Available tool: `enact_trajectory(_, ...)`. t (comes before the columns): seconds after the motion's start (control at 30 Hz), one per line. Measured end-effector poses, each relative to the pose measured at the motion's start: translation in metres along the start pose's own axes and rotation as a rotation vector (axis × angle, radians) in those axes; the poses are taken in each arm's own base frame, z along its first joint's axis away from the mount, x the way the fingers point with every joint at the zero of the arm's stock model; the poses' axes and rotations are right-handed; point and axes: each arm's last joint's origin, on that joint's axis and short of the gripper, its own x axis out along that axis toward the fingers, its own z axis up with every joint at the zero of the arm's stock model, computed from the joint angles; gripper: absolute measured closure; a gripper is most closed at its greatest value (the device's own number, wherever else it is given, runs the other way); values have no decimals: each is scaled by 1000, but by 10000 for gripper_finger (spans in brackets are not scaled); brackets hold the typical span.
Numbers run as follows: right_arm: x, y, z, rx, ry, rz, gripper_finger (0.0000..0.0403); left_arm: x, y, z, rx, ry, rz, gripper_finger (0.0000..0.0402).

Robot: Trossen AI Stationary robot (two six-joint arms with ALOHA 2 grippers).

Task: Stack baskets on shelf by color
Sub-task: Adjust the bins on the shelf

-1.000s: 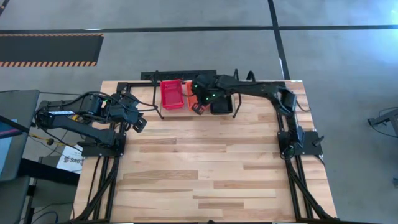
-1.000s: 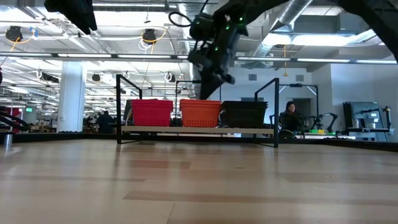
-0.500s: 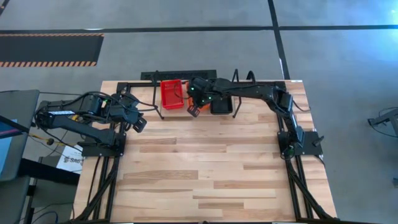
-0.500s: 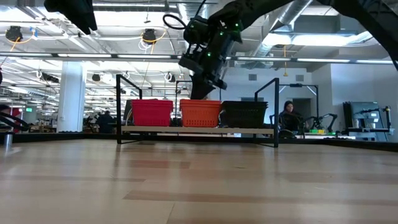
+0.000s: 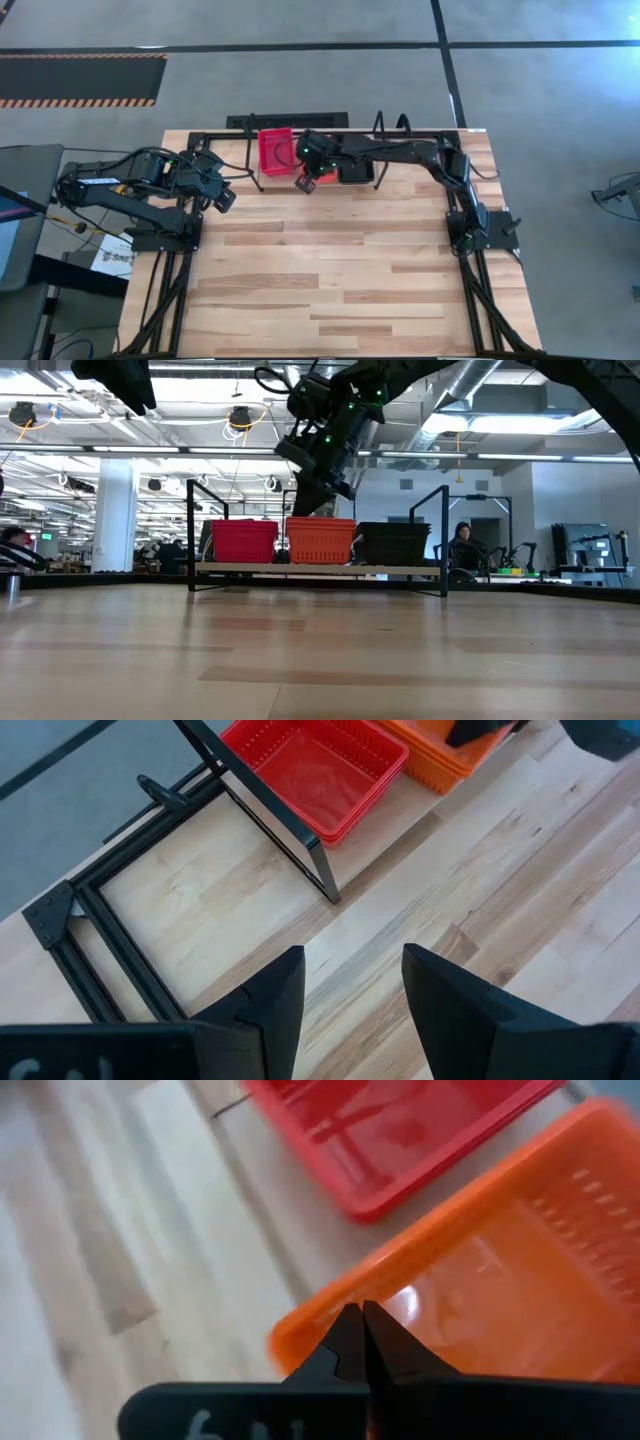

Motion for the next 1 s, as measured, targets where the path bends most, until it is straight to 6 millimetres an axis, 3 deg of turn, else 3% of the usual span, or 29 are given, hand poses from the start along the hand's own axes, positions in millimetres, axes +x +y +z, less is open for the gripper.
enact_trajectory(0.1,-3,-7,5,14,-17,-44,403,0,0,0,0,0,0,244)
enact_trajectory(0.2,-19,-10,20,27,-60,-87,403,0,0,0,0,0,0,244)
enact_trajectory(0.37,-56,6,55,-33,-235,21,403,0,0,0,0,0,0,244)
enact_trajectory(0.47,-66,16,63,-74,-303,96,403,0,0,0,0,0,0,244)
enact_trajectory(0.63,-55,12,60,-74,-271,86,403,0,0,0,0,0,1,244)
enact_trajectory(0.87,-1,14,49,-82,-188,102,403,0,0,0,0,-1,0,244)
enact_trajectory(1.0,-1,17,51,-94,-212,102,403,1,-2,1,-3,-11,14,244)
